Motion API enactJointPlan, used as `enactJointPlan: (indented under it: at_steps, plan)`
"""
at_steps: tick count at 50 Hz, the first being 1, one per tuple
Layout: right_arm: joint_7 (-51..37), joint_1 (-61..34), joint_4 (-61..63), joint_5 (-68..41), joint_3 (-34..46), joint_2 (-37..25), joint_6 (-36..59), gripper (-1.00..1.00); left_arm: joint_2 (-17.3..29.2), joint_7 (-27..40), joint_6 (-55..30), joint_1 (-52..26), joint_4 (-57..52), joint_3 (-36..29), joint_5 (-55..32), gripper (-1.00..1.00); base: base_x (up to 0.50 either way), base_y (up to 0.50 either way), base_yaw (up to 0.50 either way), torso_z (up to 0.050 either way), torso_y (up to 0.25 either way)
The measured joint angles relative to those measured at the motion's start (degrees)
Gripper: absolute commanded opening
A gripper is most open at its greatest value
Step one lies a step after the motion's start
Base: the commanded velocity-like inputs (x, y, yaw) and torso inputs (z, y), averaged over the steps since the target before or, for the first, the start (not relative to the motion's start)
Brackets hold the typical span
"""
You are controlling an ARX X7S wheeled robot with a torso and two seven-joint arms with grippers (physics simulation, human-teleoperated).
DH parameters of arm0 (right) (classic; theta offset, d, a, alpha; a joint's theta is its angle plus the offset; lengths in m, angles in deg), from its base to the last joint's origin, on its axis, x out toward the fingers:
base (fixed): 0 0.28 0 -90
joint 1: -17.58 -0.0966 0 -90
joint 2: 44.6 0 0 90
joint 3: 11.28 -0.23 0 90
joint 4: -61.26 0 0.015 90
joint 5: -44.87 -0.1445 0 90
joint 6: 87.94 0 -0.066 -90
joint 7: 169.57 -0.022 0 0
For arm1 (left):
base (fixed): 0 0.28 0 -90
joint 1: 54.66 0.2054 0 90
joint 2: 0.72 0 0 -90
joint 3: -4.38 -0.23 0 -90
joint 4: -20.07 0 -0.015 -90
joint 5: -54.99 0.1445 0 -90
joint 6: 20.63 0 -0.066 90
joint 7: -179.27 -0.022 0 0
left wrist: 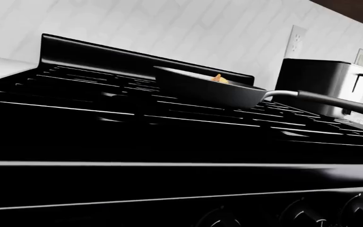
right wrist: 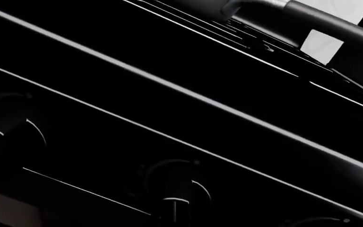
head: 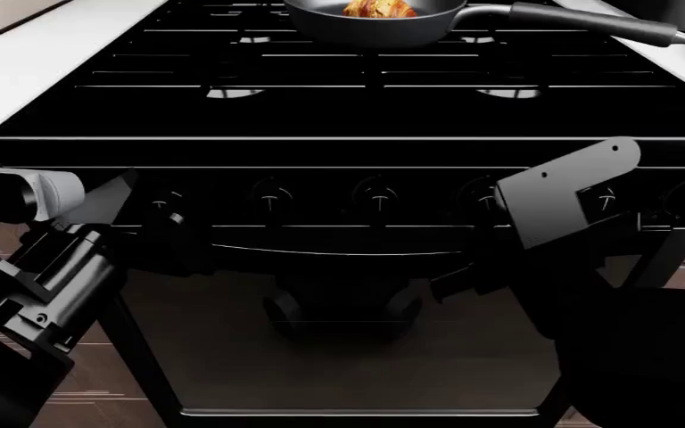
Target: Pick the croissant and place it on the pan. Then turn on the stove to warm the croissant.
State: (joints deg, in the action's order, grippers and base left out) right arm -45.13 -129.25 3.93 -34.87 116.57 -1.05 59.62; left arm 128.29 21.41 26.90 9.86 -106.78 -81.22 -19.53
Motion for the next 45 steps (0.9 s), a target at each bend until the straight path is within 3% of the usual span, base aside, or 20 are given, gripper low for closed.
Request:
enactJointPlan:
  at_steps: [16, 17, 45]
  plan:
    - [-0.3, -0.9, 0.2, -0.1, 0.8, 0.0, 1.0, -1.00, 0.1, 0.0, 0.2, 0.1, 0.0, -0.1, -0.1, 1.00, 0.00, 0.00, 0.00, 0.001, 0.002]
    - [-0.4, -0.9, 0.2, -0.2, 0.8, 0.0, 1.0, 1.00, 0.2, 0.0, 0.2, 0.1, 0.0, -0.1, -0.1, 1.00, 0.00, 0.00, 0.00, 0.000, 0.000]
    - [-4.9, -1.5, 5.2, -7.2, -0.9, -1.4, -1.1, 1.00, 0.7, 0.5, 0.6, 1.0, -1.1, 0.3, -0.9, 1.00, 0.00, 0.00, 0.00, 0.000, 0.000]
